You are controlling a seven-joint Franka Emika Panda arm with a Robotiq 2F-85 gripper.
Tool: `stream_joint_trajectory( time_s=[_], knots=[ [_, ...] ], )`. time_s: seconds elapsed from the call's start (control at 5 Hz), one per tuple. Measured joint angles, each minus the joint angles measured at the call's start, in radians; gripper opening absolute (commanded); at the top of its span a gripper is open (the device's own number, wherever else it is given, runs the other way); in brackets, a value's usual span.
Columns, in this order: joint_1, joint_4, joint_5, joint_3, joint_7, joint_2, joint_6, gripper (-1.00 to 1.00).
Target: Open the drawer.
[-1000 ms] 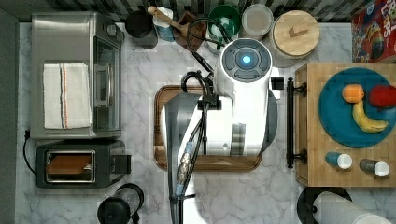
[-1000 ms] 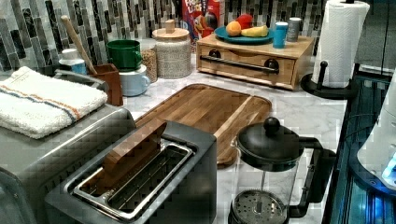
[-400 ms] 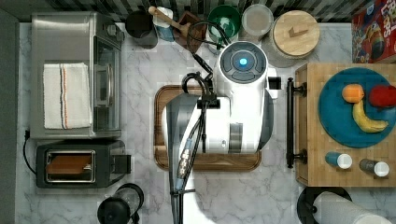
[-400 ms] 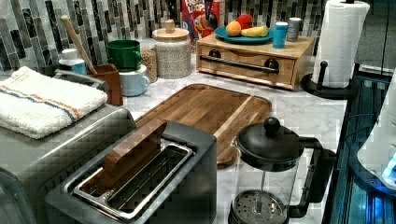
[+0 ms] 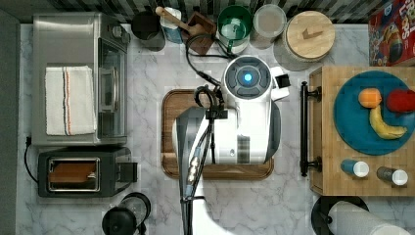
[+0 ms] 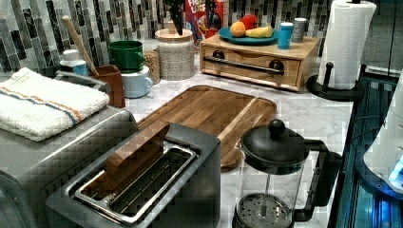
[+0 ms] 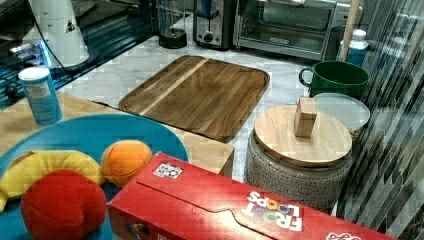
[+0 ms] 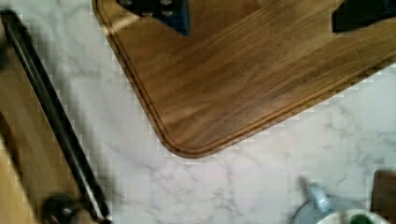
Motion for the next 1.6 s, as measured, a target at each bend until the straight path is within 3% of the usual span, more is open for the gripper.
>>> stream_joint_trajectory(
  time_s=[0.4,0.6,1.0,1.6],
  knots=[
    [-0.035,-0.080,-0.022,-0.035,-0.437,0.011,0.030,1.00],
    [-0.071,-0.080,-0.024,-0.069,-0.532,0.043,0.069,1.00],
    [-0.164,-0.084,-0.077,-0.085,-0.620,0.112,0.188,1.00],
    [-0.192,-0.088,-0.149,-0.105,-0.661,0.134,0.354,1.00]
  ],
)
